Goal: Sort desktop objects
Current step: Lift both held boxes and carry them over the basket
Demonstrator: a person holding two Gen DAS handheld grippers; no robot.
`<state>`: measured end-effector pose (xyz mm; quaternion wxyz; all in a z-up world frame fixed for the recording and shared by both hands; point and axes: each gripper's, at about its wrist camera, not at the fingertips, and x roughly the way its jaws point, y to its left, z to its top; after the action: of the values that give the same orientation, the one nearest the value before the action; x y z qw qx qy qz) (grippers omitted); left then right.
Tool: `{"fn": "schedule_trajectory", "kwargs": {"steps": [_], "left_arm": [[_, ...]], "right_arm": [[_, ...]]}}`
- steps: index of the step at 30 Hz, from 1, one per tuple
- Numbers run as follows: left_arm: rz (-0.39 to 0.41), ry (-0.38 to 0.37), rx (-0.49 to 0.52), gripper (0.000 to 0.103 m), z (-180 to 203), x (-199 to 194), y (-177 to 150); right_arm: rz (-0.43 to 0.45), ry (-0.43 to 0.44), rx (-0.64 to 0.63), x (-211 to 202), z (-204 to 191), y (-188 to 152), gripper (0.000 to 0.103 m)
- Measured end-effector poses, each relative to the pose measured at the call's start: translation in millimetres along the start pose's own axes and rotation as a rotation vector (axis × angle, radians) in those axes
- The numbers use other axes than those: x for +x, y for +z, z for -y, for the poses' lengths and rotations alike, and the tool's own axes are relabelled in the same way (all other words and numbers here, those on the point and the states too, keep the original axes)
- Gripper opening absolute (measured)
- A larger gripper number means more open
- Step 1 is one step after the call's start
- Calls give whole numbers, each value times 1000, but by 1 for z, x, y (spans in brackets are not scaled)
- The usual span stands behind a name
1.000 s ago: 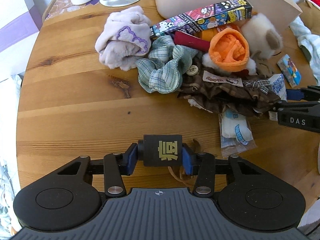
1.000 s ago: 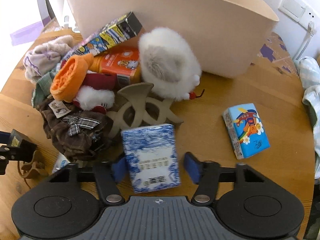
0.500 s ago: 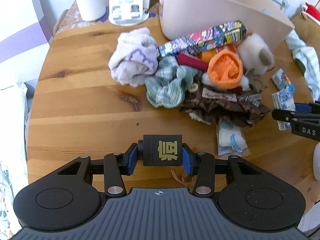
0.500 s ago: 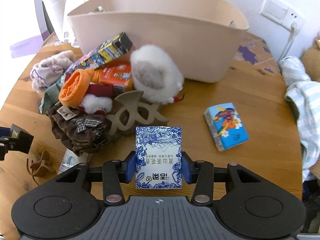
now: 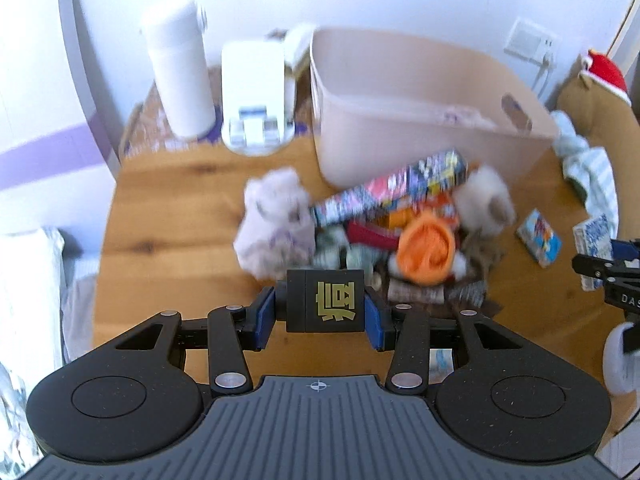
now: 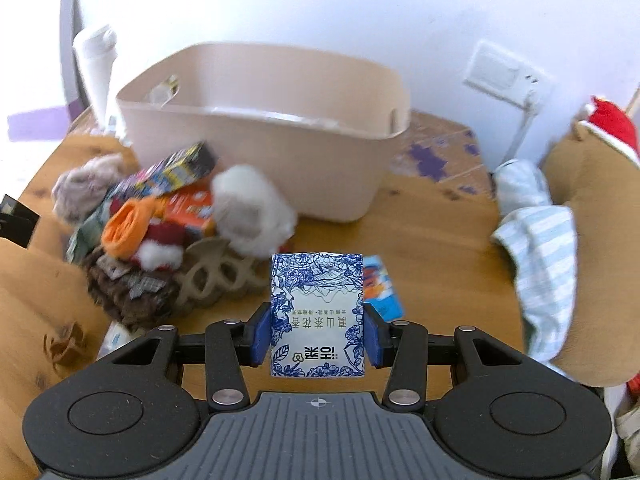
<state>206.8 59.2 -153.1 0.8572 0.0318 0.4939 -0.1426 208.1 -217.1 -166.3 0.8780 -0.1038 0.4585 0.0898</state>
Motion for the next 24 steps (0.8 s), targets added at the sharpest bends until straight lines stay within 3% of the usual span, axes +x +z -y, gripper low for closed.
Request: {"fn": "schedule_trajectory", "kwargs": {"steps": [8,15,24], "left_arm": [[89,10,20,46,7,-13,39],[134,-6,108,46,31,-7,76],[169,-16,167,46,62,10,119]], "right_arm": [[77,-58,4,-11,24,27,44],[155,-76,3,-13,42,67,44],[233,-39,9,-15,45,113,44]]}}
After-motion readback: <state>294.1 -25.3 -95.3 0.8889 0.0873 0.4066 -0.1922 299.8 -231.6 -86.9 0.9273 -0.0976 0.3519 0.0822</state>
